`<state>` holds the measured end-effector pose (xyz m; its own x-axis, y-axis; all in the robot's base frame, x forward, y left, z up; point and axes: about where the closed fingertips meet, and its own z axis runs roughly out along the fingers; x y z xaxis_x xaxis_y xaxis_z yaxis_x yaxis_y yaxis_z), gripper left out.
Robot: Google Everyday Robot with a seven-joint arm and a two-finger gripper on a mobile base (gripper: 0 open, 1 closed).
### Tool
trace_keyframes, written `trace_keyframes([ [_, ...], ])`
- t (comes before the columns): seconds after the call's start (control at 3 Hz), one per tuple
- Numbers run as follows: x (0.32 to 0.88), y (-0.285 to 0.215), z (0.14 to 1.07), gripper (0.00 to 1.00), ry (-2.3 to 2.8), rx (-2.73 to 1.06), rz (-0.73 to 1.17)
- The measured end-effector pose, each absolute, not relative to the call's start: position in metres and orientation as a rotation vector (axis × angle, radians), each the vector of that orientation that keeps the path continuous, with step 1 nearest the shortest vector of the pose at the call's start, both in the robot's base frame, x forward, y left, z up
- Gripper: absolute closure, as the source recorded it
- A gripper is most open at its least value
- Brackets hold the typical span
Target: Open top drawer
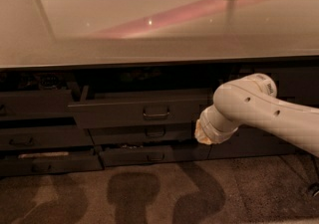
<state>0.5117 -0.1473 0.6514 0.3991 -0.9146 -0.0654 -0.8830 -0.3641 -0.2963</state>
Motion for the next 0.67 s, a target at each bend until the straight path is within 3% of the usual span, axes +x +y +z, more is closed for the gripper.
trace_keyframes([
  [0.33,0.5158,-0.1392,0.6980,0.11,1.557,-2.348,-0.250],
  [0.67,0.5157,-0.1393,0.7016,0.00,1.554,-2.347,-0.260],
])
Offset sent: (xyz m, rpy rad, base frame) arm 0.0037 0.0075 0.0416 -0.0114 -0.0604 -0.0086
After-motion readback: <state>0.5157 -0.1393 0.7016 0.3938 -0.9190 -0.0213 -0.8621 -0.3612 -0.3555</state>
